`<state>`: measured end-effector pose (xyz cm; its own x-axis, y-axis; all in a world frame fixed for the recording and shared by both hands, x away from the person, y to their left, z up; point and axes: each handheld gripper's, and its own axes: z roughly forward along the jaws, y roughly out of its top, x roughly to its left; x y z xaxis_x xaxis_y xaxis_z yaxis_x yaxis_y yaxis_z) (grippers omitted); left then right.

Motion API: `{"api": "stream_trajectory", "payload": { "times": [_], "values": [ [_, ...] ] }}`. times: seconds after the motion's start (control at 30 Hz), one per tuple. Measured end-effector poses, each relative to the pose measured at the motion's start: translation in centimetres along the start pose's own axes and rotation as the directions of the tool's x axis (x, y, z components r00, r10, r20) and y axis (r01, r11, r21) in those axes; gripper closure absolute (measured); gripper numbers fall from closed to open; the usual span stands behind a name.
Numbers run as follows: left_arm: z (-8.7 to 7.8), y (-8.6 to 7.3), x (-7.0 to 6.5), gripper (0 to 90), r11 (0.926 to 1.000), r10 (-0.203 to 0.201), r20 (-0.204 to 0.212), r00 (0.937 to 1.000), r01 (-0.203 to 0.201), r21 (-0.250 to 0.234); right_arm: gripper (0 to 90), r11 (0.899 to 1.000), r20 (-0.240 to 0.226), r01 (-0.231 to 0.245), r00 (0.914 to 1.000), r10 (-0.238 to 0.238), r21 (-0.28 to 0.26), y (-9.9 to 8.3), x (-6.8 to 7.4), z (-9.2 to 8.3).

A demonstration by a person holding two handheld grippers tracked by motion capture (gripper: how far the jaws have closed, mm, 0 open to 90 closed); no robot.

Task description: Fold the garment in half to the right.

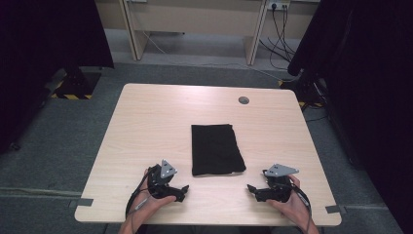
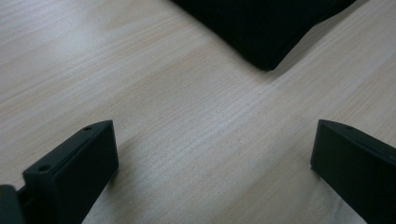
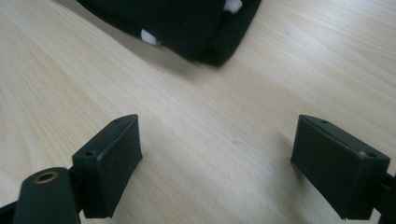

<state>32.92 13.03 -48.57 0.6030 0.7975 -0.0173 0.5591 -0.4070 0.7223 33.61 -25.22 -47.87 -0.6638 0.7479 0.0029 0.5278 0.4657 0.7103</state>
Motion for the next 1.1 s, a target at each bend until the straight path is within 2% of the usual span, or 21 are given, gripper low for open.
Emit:
{"api": "stream_trajectory", "payload": {
  "times": [0.3, 1.1],
  "values": [
    [0.0, 0.0, 0.0, 0.0, 1.0, 0.0, 0.0, 1.0, 0.0, 0.001, 15.7, 1.0, 0.013, -0.011, 0.9999, 0.011, 0.025, -0.7, 0.1, -1.0],
    [0.0, 0.0, 0.0, 0.0, 1.0, 0.0, 0.0, 1.0, 0.0, 0.001, 15.7, 1.0, 0.028, -0.028, 0.9992, 0.028, 0.003, -2.5, 1.1, -2.5]
  ]
}}
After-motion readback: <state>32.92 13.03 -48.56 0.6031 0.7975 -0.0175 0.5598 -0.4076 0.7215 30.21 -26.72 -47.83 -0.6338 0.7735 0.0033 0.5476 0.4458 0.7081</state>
